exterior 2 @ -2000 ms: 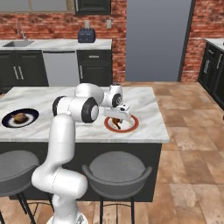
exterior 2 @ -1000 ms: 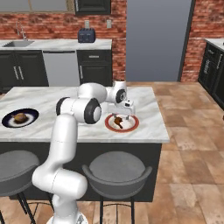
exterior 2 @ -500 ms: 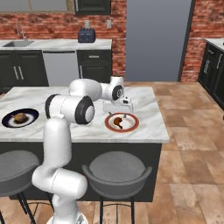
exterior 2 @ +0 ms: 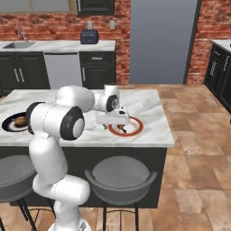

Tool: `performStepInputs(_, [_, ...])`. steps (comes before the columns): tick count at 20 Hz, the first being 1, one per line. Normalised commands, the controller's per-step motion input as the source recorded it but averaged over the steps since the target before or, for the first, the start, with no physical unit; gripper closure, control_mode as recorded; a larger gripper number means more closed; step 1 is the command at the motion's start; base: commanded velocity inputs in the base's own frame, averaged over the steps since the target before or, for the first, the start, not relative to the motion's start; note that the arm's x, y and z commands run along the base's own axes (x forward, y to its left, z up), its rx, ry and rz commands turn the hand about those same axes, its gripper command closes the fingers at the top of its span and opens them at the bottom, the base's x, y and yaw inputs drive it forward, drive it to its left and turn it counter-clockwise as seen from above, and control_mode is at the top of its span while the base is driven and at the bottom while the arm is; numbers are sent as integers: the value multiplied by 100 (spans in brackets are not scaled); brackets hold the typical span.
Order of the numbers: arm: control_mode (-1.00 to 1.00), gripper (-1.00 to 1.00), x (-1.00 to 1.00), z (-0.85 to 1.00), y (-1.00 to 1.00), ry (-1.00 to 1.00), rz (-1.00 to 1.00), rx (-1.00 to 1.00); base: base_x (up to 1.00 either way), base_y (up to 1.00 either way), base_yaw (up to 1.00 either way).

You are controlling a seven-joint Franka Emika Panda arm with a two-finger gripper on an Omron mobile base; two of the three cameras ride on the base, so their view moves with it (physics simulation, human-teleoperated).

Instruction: Take the chicken drumsticks from the pan and place one on each plate on the dining counter.

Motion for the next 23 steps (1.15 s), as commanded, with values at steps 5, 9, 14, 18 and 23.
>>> performStepInputs(5, [-100, -100, -100, 0, 29, -19, 1, 0, 0, 0, 0])
performStepInputs(9, [-100, -100, -100, 2, 17, -20, 0, 1, 0, 0, 0])
performStepInputs(14, [-100, -100, -88, 13, 8, -15, 0, 0, 0, 0, 0])
performStepInputs(18, [-100, -100, -64, 39, 0, -3, 0, 0, 0, 0, 0])
performStepInputs(23, [-100, -100, -65, 37, 1, -2, 0, 0, 0, 0, 0])
